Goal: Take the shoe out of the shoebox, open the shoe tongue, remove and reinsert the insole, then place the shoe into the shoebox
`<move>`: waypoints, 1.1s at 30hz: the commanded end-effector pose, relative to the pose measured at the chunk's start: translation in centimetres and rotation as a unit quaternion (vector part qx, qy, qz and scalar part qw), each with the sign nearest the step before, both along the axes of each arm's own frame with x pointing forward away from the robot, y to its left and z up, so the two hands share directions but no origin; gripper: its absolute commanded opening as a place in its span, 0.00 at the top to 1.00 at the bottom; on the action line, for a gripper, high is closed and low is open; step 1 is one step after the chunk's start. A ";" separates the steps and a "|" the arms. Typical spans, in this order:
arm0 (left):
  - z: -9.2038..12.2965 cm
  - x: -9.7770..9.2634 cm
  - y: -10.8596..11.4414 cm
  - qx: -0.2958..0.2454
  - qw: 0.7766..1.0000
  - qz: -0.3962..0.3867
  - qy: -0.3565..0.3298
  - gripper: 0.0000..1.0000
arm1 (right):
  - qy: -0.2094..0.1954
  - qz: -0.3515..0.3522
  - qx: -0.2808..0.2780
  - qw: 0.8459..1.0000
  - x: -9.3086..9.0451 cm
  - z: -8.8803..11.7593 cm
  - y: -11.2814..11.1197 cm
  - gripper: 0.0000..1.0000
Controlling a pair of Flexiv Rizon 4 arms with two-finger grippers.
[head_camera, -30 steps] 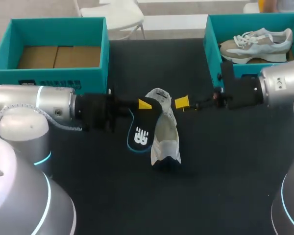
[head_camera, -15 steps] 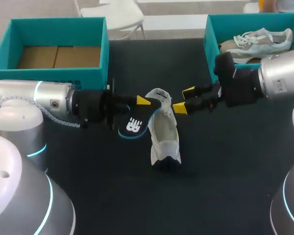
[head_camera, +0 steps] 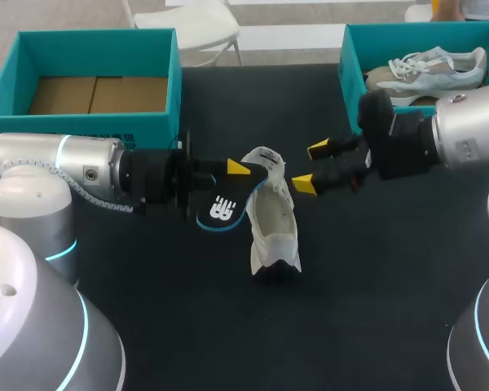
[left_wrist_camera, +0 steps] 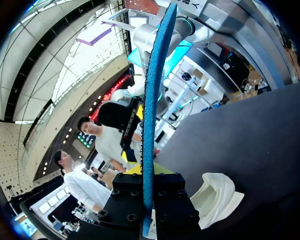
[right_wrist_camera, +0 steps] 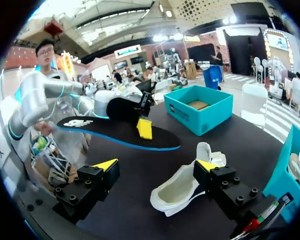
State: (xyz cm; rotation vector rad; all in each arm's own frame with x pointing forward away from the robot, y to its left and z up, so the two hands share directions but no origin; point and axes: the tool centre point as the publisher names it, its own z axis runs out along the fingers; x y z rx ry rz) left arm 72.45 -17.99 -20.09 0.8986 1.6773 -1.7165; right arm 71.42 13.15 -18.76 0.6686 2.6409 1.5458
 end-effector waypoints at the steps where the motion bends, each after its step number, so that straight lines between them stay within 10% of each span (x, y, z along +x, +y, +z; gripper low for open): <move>1: 0.0 -0.1 0.0 0.000 1.000 0.001 -0.001 1.00 | -0.037 0.050 -0.098 0.993 0.9 -0.2 -1.2 0.00; 11: 0.0 -0.1 0.0 0.000 1.000 0.001 -0.001 1.00 | -0.085 0.147 -0.221 0.960 1.9 -2.6 -2.6 0.00; 33: 0.0 -0.1 0.0 0.000 1.000 0.001 -0.001 1.00 | -0.082 0.157 -0.215 0.960 2.3 -4.4 -2.8 0.00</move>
